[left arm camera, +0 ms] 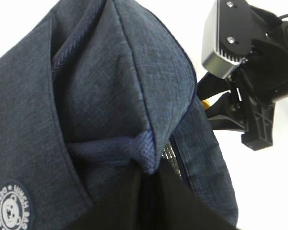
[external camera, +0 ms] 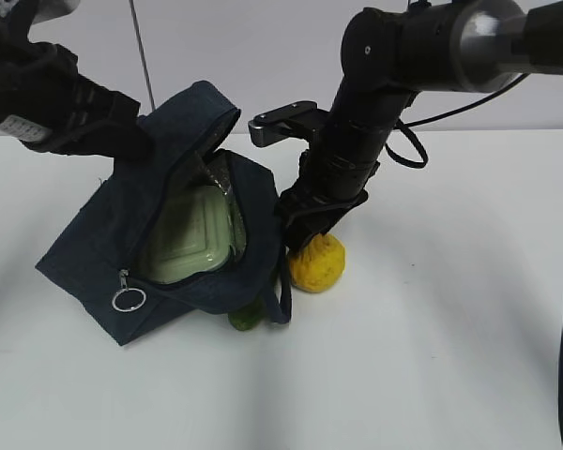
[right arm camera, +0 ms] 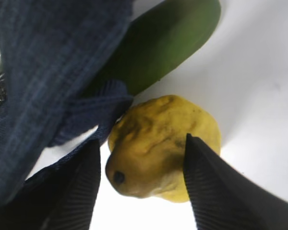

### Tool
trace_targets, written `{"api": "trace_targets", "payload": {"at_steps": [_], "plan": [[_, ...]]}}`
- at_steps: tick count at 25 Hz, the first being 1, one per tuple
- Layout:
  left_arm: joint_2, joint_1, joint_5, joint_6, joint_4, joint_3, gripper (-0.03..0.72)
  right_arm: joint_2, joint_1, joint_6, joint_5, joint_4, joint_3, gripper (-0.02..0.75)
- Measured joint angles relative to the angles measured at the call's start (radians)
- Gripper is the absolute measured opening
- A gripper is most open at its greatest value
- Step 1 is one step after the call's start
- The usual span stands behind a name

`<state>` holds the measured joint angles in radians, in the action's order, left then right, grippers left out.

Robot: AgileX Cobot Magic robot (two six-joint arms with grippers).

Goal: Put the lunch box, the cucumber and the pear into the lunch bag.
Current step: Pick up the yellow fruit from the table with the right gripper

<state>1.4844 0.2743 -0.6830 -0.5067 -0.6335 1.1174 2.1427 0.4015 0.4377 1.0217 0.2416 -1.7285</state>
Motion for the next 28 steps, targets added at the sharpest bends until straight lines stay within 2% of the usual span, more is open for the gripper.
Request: {"api": "trace_targets", "payload": {"at_steps": [5, 10, 13, 28], "plan": [[0.0, 0.0, -0.004, 0.0, 0.0, 0.0, 0.003, 0.004, 0.0, 0.002, -0.004, 0.0, -0.007, 0.421], [0.0, 0.0, -0.008, 0.0, 0.0, 0.0, 0.003, 0.006, 0.0, 0.002, -0.006, -0.008, -0.012, 0.316], [0.0, 0.0, -0.009, 0.0, 0.0, 0.0, 0.003, 0.006, 0.0, 0.002, -0.007, -0.013, -0.013, 0.284], [0.0, 0.0, -0.013, 0.0, 0.0, 0.0, 0.003, -0.014, 0.0, 0.0, 0.1, -0.038, -0.019, 0.265]]}}
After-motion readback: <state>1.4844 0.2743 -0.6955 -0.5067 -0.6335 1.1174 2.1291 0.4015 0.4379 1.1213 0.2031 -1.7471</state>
